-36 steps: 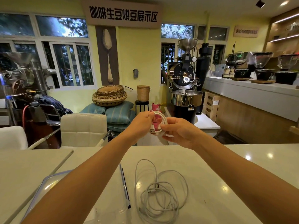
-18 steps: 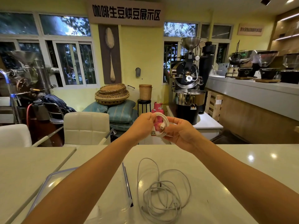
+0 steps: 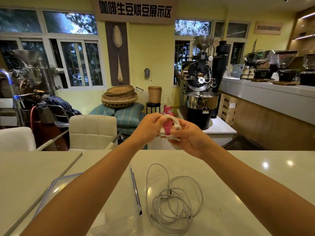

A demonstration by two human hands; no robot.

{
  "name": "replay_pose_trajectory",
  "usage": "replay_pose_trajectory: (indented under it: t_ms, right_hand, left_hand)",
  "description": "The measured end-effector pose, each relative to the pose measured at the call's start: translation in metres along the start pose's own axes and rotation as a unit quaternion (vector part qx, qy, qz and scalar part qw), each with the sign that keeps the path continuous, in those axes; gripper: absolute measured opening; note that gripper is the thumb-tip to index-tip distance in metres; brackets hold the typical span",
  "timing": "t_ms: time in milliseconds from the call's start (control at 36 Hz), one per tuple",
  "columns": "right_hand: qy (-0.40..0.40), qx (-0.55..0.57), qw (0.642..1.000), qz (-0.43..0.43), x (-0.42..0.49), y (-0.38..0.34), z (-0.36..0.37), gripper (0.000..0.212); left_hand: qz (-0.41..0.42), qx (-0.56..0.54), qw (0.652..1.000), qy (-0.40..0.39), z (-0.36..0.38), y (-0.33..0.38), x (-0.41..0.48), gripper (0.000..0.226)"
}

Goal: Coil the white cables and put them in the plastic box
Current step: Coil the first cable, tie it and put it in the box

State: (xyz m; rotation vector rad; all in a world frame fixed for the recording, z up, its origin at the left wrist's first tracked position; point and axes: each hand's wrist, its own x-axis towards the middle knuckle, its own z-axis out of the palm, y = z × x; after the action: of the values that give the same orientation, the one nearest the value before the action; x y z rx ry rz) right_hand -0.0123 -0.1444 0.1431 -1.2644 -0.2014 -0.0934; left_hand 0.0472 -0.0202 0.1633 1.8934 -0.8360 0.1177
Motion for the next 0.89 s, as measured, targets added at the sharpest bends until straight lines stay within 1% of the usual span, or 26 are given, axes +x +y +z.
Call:
replay_pose_trajectory:
  t_ms: [111, 167, 222, 306, 389, 472, 583, 639, 750, 806, 889]
  right_hand:
    - [0.019, -0.003, 1.0, -0.014, 0.003, 0.002, 0.001, 0.035]
    - [0.025, -0.041, 0.998, -0.036, 0.005, 0.006, 0.002, 0.038]
    - [0.029, -0.116, 0.99, -0.068, 0.006, 0.01, 0.005, 0.038]
    - [0.041, -0.237, 0.964, -0.116, 0.006, 0.014, 0.01, 0.022]
    - [0.061, -0.311, 0.937, -0.148, 0.008, 0.019, 0.012, 0.019]
    - [0.089, -0.387, 0.899, -0.186, 0.008, 0.025, 0.013, 0.013]
    - [0.114, -0.468, 0.846, -0.229, 0.006, 0.029, 0.011, 0.019]
    - [0.126, -0.49, 0.83, -0.232, 0.006, 0.03, 0.01, 0.022]
    - [0.135, -0.511, 0.82, -0.219, 0.006, 0.033, 0.011, 0.023]
    - [0.128, -0.508, 0.826, -0.209, 0.006, 0.034, 0.011, 0.02]
    - [0.12, -0.487, 0.844, -0.191, 0.008, 0.035, 0.009, 0.006]
  left_hand:
    - [-0.019, -0.009, 1.0, -0.005, -0.005, -0.004, -0.001, 0.011]
    - [-0.019, 0.008, 1.0, -0.007, -0.005, -0.007, -0.001, 0.007]
    - [-0.021, 0.015, 1.0, -0.012, -0.005, -0.01, -0.001, 0.008]
    - [-0.027, 0.017, 0.999, -0.014, -0.007, -0.016, -0.001, 0.012]
    - [-0.024, 0.041, 0.999, 0.002, -0.009, -0.02, 0.001, 0.012]
    - [-0.012, 0.084, 0.996, 0.013, -0.01, -0.023, 0.003, 0.012]
    - [-0.003, 0.121, 0.993, 0.012, -0.012, -0.027, 0.004, 0.013]
    - [-0.003, 0.129, 0.992, 0.005, -0.012, -0.029, 0.003, 0.014]
    - [-0.001, 0.139, 0.99, -0.001, -0.011, -0.034, 0.002, 0.02]
    - [0.002, 0.151, 0.989, -0.005, -0.012, -0.036, 0.002, 0.024]
    - [0.003, 0.154, 0.988, -0.027, -0.015, -0.039, 0.002, 0.024]
